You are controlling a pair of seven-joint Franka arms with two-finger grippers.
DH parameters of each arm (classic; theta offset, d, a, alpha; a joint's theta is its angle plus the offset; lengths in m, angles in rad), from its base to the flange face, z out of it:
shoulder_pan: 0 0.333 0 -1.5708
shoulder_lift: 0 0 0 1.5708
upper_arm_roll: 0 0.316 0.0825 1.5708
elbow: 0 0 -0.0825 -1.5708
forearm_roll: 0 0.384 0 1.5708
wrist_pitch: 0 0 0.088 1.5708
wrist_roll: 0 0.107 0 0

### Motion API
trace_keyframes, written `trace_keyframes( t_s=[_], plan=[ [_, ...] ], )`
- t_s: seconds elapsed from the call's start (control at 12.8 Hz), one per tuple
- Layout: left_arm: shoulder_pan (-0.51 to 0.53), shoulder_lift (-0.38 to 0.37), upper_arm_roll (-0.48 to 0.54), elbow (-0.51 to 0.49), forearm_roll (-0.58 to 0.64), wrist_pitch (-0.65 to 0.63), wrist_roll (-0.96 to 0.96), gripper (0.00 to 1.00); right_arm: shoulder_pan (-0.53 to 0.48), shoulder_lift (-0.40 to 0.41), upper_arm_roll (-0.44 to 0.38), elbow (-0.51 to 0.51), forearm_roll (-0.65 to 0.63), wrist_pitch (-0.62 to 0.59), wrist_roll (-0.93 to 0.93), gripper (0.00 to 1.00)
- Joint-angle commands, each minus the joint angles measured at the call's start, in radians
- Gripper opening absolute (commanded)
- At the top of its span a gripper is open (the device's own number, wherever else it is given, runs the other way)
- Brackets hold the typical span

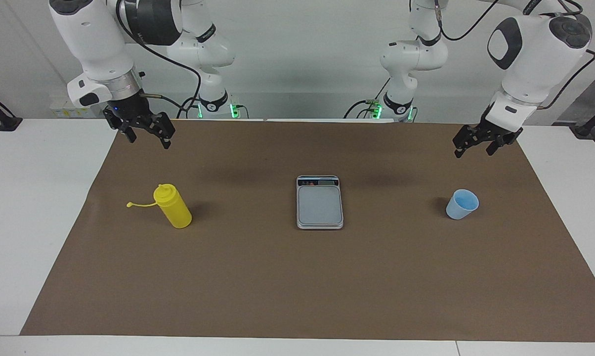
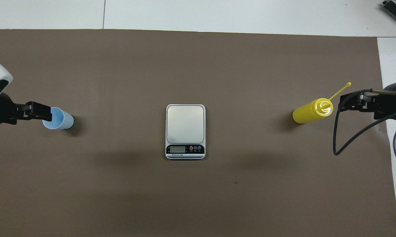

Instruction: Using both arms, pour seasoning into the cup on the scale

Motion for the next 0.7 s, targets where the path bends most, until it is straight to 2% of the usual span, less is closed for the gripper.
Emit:
trace_keyframes(
  t_s=[0.0, 0.62],
  plan=[
    [-0.002, -0.055, 0.009, -0.141, 0.000, 0.117, -0.001, 0.92, 0.000, 0.000, -0.005, 0.002, 0.015, -0.006, 0.007, 1.00],
    [-0.004, 0.038, 0.009, -0.307, 0.000, 0.439, -0.020, 0.89, 0.000, 0.000, -0.006, 0.002, 0.015, -0.006, 0.007, 1.00]
  ],
)
